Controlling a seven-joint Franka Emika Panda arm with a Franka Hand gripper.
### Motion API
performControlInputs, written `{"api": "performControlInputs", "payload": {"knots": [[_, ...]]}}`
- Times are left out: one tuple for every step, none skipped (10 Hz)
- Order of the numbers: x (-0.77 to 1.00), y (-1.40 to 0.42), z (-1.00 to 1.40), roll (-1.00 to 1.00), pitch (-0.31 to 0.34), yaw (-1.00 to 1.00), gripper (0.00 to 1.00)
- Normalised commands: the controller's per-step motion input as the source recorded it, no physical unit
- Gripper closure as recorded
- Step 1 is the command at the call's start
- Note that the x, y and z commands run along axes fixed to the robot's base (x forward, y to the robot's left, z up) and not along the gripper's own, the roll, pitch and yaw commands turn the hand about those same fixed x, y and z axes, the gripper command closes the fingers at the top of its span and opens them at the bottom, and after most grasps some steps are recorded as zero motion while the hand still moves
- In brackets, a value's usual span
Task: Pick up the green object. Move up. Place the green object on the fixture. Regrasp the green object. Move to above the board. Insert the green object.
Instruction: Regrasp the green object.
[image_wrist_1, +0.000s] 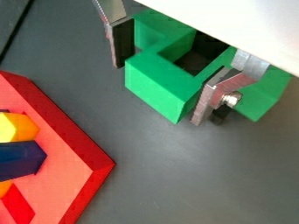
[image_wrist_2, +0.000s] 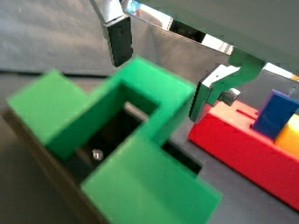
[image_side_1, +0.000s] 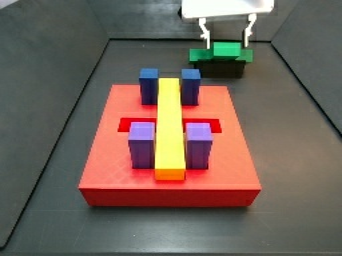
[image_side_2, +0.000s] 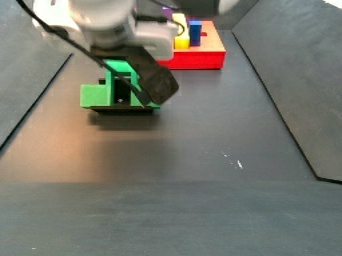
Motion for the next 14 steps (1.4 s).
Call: {"api": "performControlInputs", "payload": {"knots": [[0.02,0.00,0.70,0.26,0.120,0.00,0.00],[0.07,0.00,0.78,0.25,0.151,0.01,0.00],[0.01,0.00,0.70,0.38,0.157,0.01,0.00],[0.00,0.00,0.58,0.65,0.154,0.00,0.00],[0.00,-0.13,0.28,1.00,0.157,0.00,0.00],[-0.23,-0.33,0.00,1.00,0.066,0.06,0.00],[-0.26,-0.41,-0.05,1.00,0.003,0.13,0.00],[-0.19,-0.37,-0.07,1.00,0.000,0.19,0.00],[-0.11,-0.37,-0.08,1.00,0.000,0.22,0.00],[0.00,-0.34,-0.15,1.00,-0.046,0.26,0.00],[0.03,-0.40,-0.33,0.85,-0.283,0.31,0.00],[0.05,-0.40,-0.33,0.81,-0.374,0.34,0.00],[0.15,-0.33,-0.15,1.00,-0.254,0.30,0.00],[0.21,-0.21,0.00,1.00,-0.029,0.23,0.00]]}}
